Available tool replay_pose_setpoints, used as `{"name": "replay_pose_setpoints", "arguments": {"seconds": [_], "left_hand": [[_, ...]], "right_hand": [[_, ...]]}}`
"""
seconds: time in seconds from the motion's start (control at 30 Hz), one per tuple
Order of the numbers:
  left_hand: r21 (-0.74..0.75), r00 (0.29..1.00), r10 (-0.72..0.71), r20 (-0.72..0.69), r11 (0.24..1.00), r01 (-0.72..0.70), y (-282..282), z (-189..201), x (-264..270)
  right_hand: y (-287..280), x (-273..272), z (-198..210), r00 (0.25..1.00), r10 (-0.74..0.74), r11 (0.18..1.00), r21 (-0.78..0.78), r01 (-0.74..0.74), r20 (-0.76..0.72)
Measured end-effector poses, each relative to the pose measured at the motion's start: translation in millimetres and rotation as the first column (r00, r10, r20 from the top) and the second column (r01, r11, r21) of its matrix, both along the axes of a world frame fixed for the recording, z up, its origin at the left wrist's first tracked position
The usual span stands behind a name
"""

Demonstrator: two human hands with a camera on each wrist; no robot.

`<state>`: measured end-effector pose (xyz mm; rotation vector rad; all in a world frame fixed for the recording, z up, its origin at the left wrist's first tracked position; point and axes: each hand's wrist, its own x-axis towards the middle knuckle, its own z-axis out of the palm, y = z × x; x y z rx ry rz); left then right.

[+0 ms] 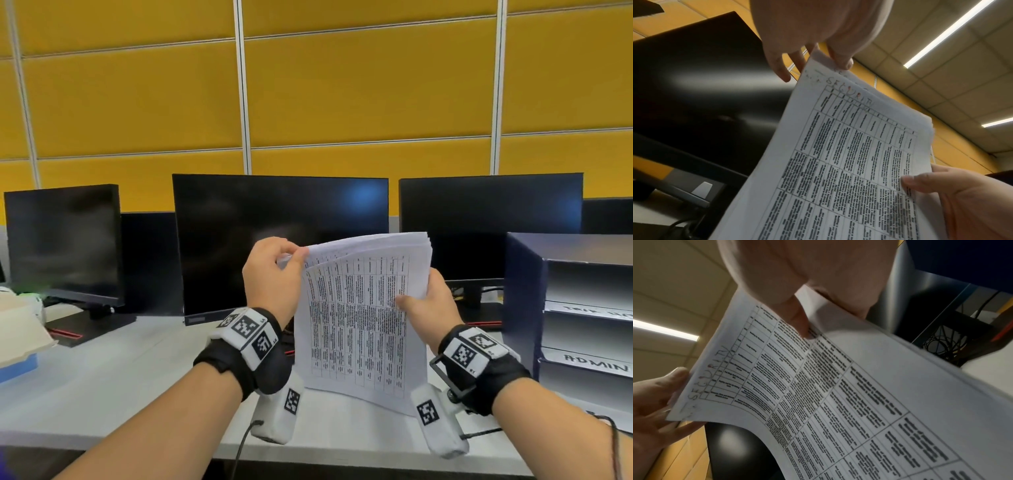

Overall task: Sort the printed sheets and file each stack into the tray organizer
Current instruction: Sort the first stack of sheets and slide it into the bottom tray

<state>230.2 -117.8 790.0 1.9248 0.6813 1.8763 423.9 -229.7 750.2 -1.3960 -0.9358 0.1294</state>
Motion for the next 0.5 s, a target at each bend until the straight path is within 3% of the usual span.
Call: {"name": "replay_pose_setpoints", "arguments": {"seconds": [0.3, 0.5], "left_hand": [[0.032, 0.988, 0.078, -0.132, 0.997, -0.074, 10, -3, -10], [-0.109, 0.986, 0.022, -0.164, 0.993, -0.040, 17, -1, -16]], "right_hand": [[-3, 8, -1, 0.998, 0.051, 0.999, 0.007, -0.051, -0.032], [0, 12, -2, 0.999, 0.033, 0.999, 0.011, -0.033, -0.039]]}}
